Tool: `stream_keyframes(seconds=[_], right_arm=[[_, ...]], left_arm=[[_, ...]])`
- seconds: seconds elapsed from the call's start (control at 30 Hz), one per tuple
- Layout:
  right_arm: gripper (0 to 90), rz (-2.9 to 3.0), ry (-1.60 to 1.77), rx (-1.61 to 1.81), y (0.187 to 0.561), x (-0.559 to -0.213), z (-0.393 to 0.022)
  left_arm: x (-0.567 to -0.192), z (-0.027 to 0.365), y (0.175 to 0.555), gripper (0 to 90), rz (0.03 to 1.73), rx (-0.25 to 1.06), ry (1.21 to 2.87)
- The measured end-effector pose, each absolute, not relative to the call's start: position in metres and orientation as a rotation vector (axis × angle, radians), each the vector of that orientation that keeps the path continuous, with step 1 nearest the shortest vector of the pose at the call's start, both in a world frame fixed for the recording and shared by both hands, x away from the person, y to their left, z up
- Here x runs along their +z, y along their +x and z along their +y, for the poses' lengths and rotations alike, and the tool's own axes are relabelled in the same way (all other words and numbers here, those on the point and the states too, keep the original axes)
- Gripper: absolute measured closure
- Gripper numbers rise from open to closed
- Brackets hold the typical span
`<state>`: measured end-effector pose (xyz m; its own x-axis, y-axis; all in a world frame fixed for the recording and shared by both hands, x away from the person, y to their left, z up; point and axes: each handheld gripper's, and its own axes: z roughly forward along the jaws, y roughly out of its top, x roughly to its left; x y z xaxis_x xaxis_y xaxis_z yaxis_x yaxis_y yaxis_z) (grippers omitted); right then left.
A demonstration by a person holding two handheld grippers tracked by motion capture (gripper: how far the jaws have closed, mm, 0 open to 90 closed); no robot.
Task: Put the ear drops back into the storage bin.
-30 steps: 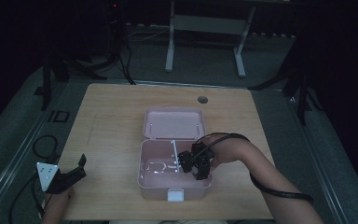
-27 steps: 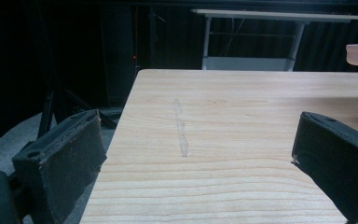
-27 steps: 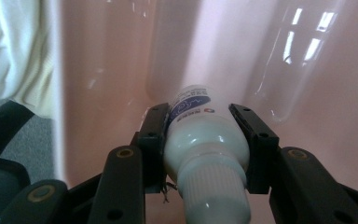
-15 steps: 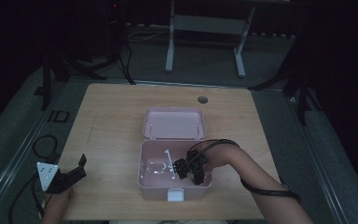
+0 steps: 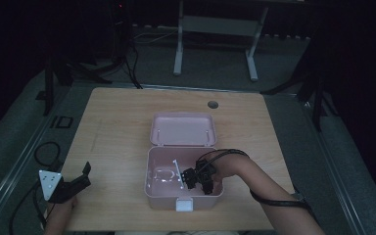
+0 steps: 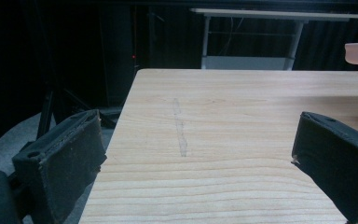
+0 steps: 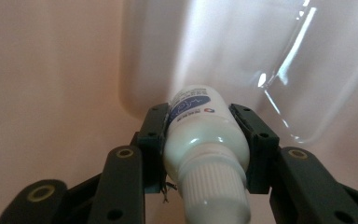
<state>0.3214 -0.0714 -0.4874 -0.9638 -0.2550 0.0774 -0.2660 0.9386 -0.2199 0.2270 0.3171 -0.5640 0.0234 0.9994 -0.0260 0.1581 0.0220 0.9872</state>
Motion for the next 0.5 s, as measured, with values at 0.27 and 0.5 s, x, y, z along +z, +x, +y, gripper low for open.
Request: stream_keyframes(seconds=[0.27,0.5], right_arm=[[58.1,-3.058,0.379,0.337,0.3231,-0.4885,-0.0724],[57.5,-3.055,0.37,0.325,0.322,-0.4826,-0.073]], left_arm=[[-0.5639,0.3171,0.2271,2.4,1.317,1.092,1.322],[-0.5639,0.3171,0.2272,2.3,1.317,1.091,1.322]])
